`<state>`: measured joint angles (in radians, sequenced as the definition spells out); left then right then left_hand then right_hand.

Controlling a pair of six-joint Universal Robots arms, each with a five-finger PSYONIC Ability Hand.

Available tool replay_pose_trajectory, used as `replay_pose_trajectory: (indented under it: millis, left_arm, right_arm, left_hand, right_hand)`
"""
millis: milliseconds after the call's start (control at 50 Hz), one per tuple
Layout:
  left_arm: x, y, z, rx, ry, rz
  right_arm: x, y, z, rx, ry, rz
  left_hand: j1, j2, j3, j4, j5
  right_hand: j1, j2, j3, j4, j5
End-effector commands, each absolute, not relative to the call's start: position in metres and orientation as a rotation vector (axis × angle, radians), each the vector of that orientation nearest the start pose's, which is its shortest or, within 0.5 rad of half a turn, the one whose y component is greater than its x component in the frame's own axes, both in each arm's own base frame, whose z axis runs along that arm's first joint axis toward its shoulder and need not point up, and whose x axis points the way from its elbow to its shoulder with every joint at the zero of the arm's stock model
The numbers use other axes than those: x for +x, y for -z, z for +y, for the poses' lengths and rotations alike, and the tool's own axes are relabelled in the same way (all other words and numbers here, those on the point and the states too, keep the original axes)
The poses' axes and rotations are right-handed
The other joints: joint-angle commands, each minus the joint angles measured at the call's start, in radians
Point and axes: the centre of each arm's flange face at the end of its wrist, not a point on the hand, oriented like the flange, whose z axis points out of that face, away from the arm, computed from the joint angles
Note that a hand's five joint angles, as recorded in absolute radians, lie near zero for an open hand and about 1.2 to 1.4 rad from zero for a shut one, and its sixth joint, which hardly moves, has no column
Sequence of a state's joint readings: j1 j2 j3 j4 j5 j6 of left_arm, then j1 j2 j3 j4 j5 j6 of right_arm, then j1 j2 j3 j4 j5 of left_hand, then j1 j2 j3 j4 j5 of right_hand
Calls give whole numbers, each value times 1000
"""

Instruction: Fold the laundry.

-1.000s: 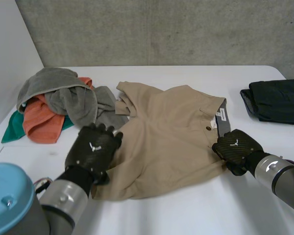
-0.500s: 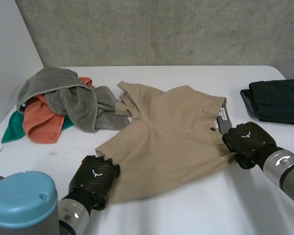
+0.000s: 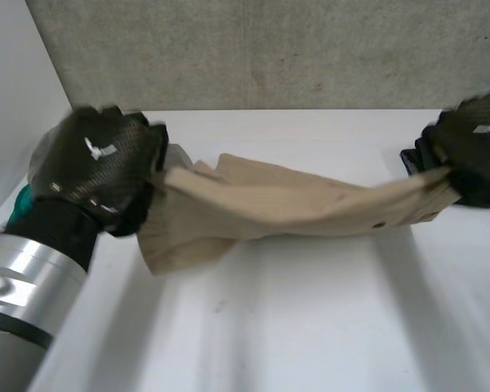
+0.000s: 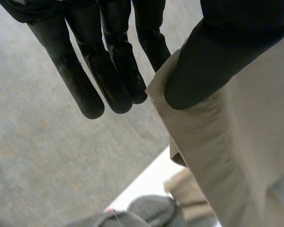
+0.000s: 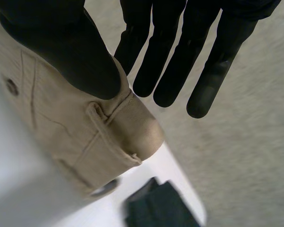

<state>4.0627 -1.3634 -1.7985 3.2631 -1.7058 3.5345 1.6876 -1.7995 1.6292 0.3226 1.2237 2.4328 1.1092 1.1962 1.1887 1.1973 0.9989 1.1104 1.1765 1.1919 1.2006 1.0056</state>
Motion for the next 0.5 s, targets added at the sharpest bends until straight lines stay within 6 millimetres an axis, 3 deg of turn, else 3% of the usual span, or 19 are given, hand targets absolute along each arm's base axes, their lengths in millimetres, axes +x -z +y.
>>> replay_pose_trajectory:
  millis: [20,80,100,220,260,320,360,380,400,440,460,480,500]
  left_arm:
    - [-253,-337,-134,959,2418,1953]
    - [-259,-329,-141,991,2385,1982]
    - [-265,-317,-151,1022,2331,2023]
    - [-294,-277,-192,1104,2198,2121]
    - [-307,-262,-218,1095,2180,2127]
    - [-317,-264,-250,1038,2239,2075]
    - [-324,-281,-281,970,2359,1954]
    - [-327,-289,-289,950,2413,1900]
    - [-331,-301,-297,929,2487,1825]
    - [-344,-346,-312,896,2740,1508]
    - [-347,-369,-315,868,2843,1356]
    - [-347,-385,-318,843,2902,1251]
    - [-344,-416,-321,775,2998,1031]
  right_arm:
    - [184,-356,-202,-1341,2168,2084]
    - [184,-346,-208,-1379,2123,2123]
    - [184,-340,-212,-1389,2093,2144]
    - [192,-286,-252,-1429,1803,2302]
    - [197,-281,-263,-1428,1823,2311]
    - [211,-281,-289,-1406,1982,2287]
    - [219,-288,-303,-1367,2118,2250]
    - [227,-305,-317,-1302,2307,2175]
    - [230,-314,-322,-1269,2386,2133]
    - [235,-337,-332,-1184,2586,2001]
    - [241,-362,-340,-1103,2782,1815]
    - [244,-376,-343,-1052,2878,1700]
    - [246,-388,-346,-1004,2963,1588]
  left_hand:
    - [287,200,208,199,223]
    - [287,200,208,199,223]
    - [287,200,208,199,223]
    - [287,200,208,199,223]
    - [287,200,208,199,223]
    - [287,200,208,199,223]
    - [287,200,208,199,223]
    - [287,200,208,199,223]
    - [287,200,208,199,223]
    - [287,200,208,199,223]
    - [287,200,208,199,223]
    - [287,200,208,199,223]
    - [287,200,208,199,223]
  right_hand:
    - [286,220,204,196,216]
    - [286,220,204,196,216]
    - [286,220,204,196,216]
    - [286,220,204,196,216]
    - [286,220,204,196,216]
    - [286,220,204,196,216]
    - [286,220,204,196,216]
    - [286,220,204,196,216]
    - [286,220,204,196,216]
    - [286,220,204,196,216]
    - [286,220,204,196,216]
    - [286,220,204,196,216]
    - [286,220,204,196,216]
